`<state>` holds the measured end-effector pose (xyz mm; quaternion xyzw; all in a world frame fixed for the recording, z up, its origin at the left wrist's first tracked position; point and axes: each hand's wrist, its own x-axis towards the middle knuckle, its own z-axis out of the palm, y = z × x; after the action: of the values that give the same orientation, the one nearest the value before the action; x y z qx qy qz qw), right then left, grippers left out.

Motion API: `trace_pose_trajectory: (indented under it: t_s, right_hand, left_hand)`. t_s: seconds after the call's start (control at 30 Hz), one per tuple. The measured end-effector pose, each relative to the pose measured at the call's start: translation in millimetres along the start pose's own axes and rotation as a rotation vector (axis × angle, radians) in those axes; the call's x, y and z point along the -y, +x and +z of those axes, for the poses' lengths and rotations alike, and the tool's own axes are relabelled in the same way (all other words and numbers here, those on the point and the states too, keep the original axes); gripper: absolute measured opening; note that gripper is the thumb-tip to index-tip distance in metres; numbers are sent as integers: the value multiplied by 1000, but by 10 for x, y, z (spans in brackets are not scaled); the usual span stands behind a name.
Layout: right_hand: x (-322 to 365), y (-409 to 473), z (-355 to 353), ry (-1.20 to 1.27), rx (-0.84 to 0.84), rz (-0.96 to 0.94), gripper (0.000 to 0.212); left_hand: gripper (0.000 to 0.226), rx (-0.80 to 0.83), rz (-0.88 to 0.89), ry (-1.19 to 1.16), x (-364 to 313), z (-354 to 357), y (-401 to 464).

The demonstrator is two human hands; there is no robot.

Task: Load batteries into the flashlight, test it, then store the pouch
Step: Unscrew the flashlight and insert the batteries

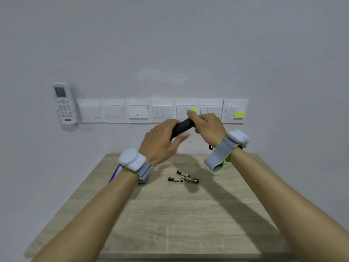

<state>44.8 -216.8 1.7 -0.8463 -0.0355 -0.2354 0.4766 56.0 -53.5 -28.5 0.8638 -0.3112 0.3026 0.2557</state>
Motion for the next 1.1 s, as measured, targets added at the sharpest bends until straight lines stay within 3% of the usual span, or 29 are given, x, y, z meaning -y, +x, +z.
trace_pose_trajectory:
  t_s: [0.17, 0.3, 0.5, 0.63, 0.7, 0.87, 1.0, 1.1]
  right_hand:
    - [-39, -35, 98, 141, -53, -8, 58]
    - [-108, -62, 181, 193, -66, -28, 56]
    - [-161, -111, 220, 144, -103, -107, 58]
    - [-161, -128, 195, 103, -116, -227, 61]
    - [-163, -133, 132, 83, -42, -335, 50]
    - [-187, -25, -138, -70, 296, -409, 14]
    - [-258, 24, -197, -138, 331, -529, 30]
    - [-262, 1, -189, -77, 259, -386, 25]
  left_hand:
    - [45, -35, 67, 155, 13, -22, -26]
    - [44, 52, 76, 137, 52, -27, -3]
    - [42, 221, 15, -182, 8, -85, 4]
    - [44, 431, -262, -645, -35, -125, -8]
    - [45, 500, -314, -732, -16, -162, 10]
    - [45, 497, -339, -662, 125, -202, 79]
    - [46, 495, -356, -636, 181, -152, 63]
    - [44, 466, -306, -555, 188, -156, 62]
